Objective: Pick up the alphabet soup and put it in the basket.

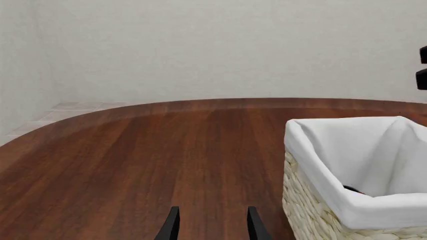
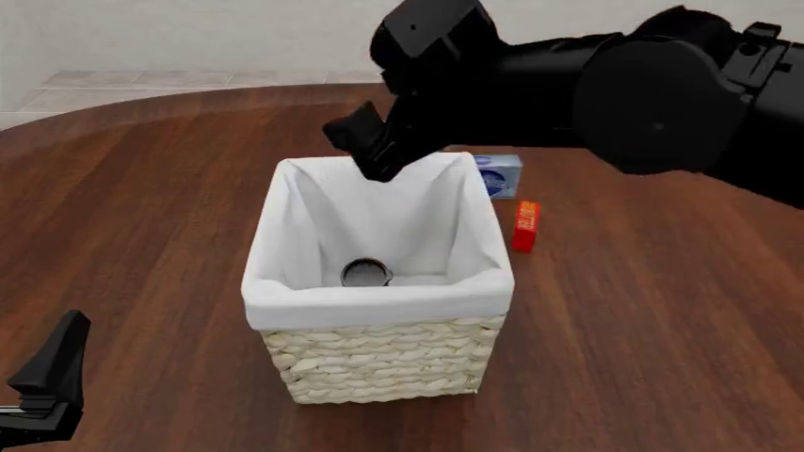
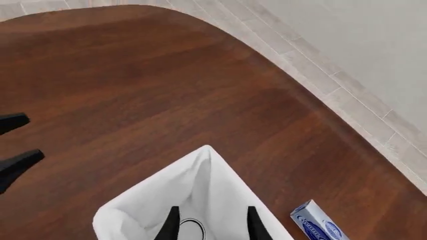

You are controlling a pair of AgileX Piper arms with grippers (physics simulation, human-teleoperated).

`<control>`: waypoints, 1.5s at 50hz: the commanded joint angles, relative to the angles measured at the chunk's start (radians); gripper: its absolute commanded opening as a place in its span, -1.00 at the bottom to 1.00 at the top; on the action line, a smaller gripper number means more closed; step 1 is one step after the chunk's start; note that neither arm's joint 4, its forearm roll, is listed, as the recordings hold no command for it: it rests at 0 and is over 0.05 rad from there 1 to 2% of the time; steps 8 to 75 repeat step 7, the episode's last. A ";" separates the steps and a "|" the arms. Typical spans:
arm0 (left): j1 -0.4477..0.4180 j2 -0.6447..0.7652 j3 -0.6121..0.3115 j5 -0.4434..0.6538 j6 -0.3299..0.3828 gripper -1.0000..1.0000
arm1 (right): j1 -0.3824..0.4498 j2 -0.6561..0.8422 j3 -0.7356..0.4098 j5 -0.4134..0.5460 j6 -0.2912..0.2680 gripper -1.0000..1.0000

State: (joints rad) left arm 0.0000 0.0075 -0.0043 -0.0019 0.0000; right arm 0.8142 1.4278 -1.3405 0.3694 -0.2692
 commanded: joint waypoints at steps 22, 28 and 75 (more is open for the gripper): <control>0.000 0.000 0.000 0.000 0.000 1.00 | 0.010 -0.096 -0.078 0.053 -0.036 1.00; 0.000 0.000 0.000 0.000 0.000 1.00 | 0.010 -0.096 -0.078 0.053 -0.036 1.00; 0.000 0.000 0.000 0.000 0.000 1.00 | 0.010 -0.096 -0.078 0.053 -0.036 1.00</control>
